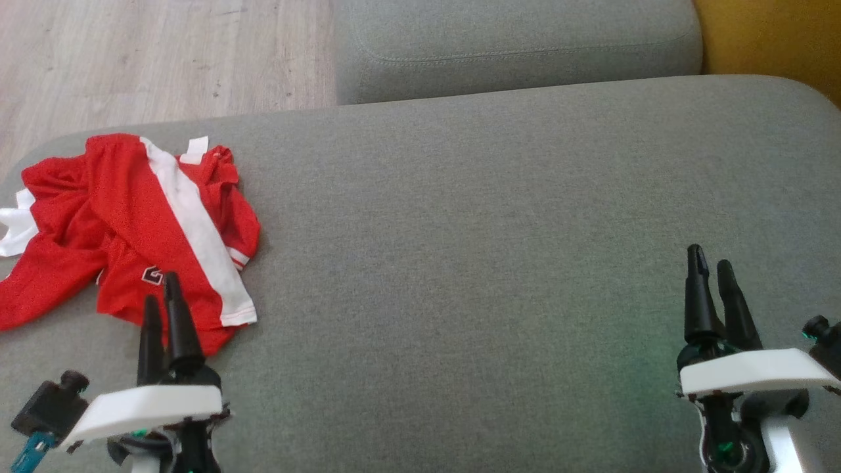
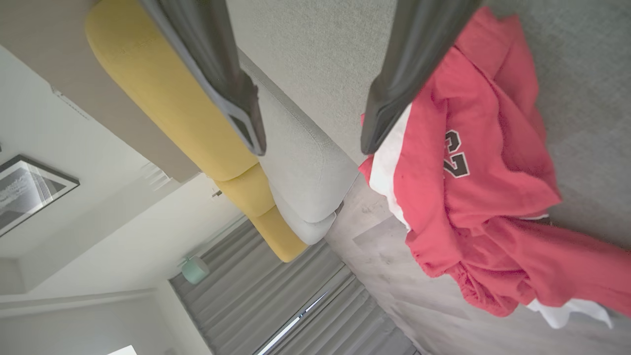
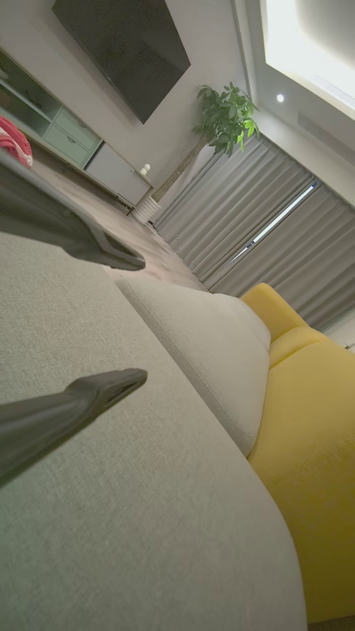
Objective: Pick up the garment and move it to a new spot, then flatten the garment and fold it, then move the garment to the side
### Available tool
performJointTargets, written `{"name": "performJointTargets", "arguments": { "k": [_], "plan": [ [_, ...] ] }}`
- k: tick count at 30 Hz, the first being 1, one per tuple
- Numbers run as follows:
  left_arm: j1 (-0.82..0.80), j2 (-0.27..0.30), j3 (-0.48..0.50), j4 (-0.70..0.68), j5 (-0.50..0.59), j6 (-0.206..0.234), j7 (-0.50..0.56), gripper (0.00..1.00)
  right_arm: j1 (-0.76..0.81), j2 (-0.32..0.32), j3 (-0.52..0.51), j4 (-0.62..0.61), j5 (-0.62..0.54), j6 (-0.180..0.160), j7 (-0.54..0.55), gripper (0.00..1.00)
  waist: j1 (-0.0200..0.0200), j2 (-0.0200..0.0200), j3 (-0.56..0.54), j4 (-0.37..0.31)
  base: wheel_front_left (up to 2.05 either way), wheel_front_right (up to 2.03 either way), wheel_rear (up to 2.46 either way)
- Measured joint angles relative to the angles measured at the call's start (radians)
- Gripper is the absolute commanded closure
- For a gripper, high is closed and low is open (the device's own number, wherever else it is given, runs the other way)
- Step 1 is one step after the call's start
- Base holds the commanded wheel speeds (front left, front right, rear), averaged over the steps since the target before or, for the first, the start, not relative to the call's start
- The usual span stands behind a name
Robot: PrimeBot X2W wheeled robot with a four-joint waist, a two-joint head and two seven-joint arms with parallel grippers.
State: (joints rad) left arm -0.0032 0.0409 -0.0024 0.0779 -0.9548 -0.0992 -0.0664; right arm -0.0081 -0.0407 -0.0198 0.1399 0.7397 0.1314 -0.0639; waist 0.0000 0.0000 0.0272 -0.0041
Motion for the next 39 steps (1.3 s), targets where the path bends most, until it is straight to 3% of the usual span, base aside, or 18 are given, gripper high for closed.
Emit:
{"name": "performJointTargets", "arguments": {
  "k": [17,25,39],
  "plan": [
    [0.000,0.002,-0.109,-0.048,0.364,0.042,-0.050,0.00,0.000,0.000,0.008,-0.031,-0.266,0.000,-0.051,0.00,0.0000,0.0000,0.016,0.002,0.00,0.00,0.00],
    [0.000,0.026,-0.171,-0.023,0.496,0.112,-0.073,0.00,0.000,0.000,0.019,-0.049,-0.377,0.000,-0.076,0.00,0.0000,0.0000,0.018,0.006,0.00,0.00,0.00],
    [-0.014,0.074,-0.265,-0.031,0.625,0.215,-0.109,0.00,0.000,0.000,0.051,-0.065,-0.560,0.000,-0.113,0.00,0.0000,0.0000,0.021,-0.001,0.00,0.00,0.00]
  ]
}}
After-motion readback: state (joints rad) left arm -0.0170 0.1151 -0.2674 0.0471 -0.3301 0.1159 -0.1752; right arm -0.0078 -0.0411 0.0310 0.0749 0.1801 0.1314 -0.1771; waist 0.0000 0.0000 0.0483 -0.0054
